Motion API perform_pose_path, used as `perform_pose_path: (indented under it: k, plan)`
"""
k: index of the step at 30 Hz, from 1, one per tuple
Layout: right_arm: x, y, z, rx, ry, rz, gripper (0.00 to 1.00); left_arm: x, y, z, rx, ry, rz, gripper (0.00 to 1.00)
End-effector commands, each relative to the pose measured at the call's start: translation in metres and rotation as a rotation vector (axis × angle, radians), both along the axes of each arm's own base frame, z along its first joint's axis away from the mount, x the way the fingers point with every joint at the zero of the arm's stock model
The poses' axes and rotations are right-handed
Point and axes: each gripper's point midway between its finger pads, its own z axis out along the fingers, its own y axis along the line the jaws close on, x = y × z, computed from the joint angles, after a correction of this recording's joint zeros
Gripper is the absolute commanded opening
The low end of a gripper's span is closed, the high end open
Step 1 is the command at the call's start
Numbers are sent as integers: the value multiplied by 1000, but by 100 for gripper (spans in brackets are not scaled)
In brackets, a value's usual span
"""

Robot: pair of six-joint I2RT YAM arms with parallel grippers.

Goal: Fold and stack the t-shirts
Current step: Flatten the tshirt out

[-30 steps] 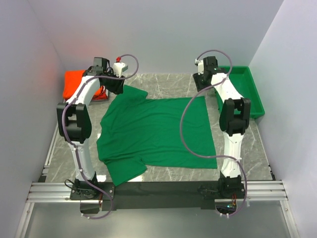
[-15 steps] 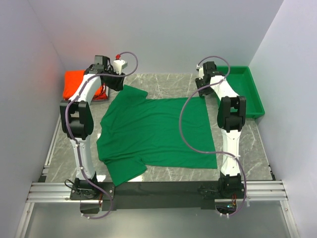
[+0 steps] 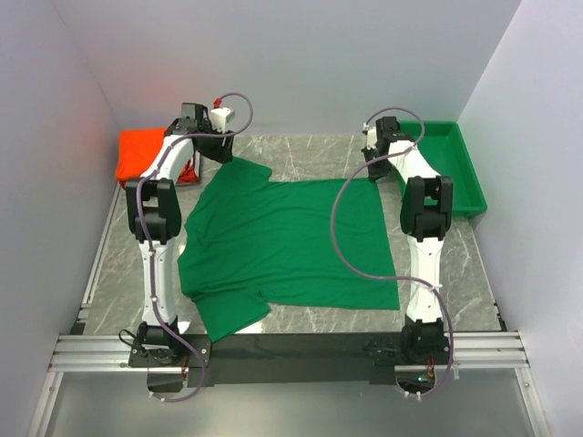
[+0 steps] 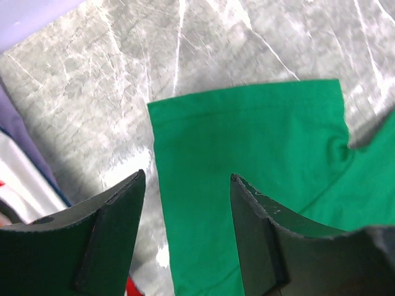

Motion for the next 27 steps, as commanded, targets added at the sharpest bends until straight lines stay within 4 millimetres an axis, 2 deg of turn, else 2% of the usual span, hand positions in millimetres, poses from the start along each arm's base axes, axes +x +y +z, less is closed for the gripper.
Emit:
perform_pose_path:
  k: [1,2,4,9,15,17,20,24,27]
  plan:
    - [0,-4,-1,24,12,-6,19,26,0,14,-45,-80,52,63]
    - [1,-2,1,25,6,-4,8,29,1,11,-48,-83,73,63]
    - [1,-2,0,31,8,-4,0,37,3,-1,-52,-82,104,62]
    - [2,0,3,43,8,8,0,52,9,-24,-30,-102,137,59]
    - [0,3,5,48,18,17,0,64,9,-37,-26,-127,146,57]
    - [0,3,4,50,20,17,0,66,6,-38,-42,-127,141,56]
    - [-1,2,5,47,21,18,0,62,-2,-47,-62,-108,92,55]
    - [0,2,6,41,20,25,0,59,-5,-63,-46,-78,84,52]
    - [0,2,5,41,25,27,0,57,-10,-65,-38,-73,63,51]
